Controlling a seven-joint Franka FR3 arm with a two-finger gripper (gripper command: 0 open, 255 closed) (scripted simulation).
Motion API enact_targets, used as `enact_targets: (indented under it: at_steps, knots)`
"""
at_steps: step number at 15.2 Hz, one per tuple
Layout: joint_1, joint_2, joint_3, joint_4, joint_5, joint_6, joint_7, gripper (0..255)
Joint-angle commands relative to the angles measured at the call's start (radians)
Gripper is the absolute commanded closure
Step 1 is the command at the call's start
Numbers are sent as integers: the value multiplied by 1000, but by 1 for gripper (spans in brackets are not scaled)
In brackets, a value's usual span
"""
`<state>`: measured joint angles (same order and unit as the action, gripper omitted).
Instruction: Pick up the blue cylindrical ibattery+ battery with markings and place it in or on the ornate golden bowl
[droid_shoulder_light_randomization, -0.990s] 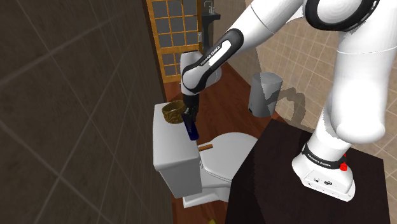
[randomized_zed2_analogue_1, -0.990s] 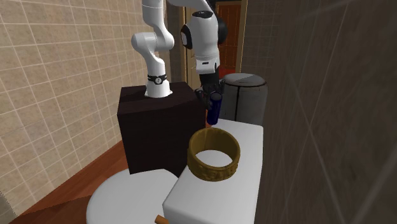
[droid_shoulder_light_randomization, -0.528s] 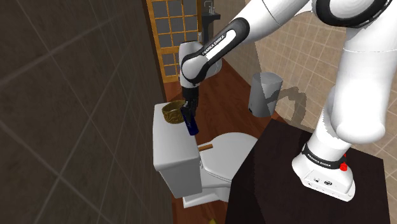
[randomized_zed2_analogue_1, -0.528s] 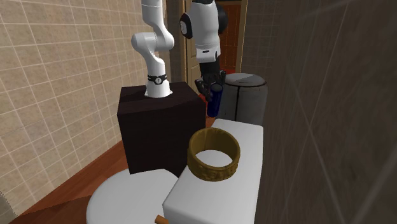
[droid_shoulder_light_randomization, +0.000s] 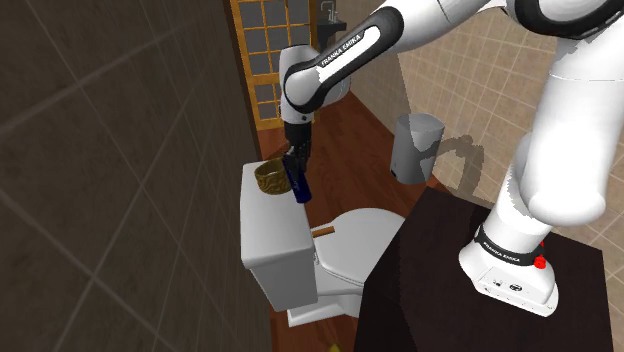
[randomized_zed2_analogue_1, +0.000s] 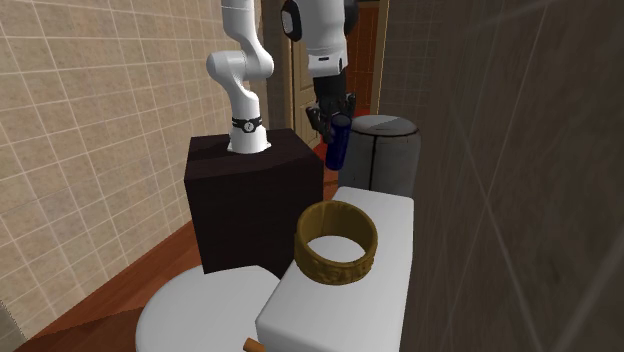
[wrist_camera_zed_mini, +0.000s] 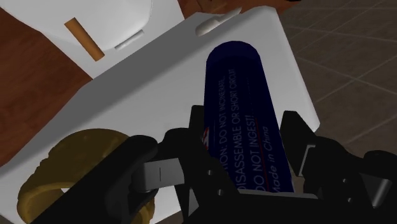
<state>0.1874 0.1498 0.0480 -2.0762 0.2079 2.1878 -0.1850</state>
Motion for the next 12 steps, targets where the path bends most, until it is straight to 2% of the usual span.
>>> enact_targets:
  at_steps: [1,7,12]
  knots:
    - [0,-8,0,5,-1,-13,3,255]
    - [-44,176,-31,281,-16,-116,-49,255]
    - [-82,355,-48,567,-23,-231,-80,255]
